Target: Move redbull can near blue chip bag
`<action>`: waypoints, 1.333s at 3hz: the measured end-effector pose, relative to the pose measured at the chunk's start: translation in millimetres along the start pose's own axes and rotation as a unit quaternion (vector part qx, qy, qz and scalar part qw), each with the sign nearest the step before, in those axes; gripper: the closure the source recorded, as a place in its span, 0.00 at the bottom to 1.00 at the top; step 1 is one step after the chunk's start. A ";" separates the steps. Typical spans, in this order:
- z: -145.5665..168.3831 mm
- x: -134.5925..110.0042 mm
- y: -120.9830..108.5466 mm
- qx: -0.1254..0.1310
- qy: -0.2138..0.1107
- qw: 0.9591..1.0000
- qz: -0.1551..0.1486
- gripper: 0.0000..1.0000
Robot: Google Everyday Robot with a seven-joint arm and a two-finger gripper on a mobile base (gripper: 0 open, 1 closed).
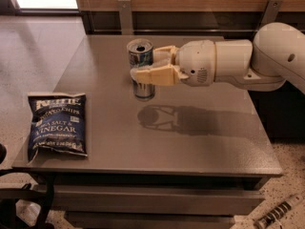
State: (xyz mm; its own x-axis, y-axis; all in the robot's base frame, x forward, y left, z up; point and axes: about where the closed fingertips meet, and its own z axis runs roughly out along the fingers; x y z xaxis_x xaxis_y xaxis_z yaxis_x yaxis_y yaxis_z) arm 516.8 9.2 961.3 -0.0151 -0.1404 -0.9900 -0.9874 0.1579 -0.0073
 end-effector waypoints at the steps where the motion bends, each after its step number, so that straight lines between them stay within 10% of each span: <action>1: 10.0 6.1 9.0 0.008 0.021 1.000 -0.022 1.00; 4: 66.1 53.3 37.4 -0.044 -0.003 0.999 0.017 1.00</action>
Offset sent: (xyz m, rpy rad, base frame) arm -0.0269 0.0325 -0.0403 -0.0831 -0.0276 0.0010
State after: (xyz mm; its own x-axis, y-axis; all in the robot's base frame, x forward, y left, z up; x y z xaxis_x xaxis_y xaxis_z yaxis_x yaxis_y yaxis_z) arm 489.4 72.3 898.9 -0.0472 -0.1305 -0.9903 -0.9964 0.0756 0.0375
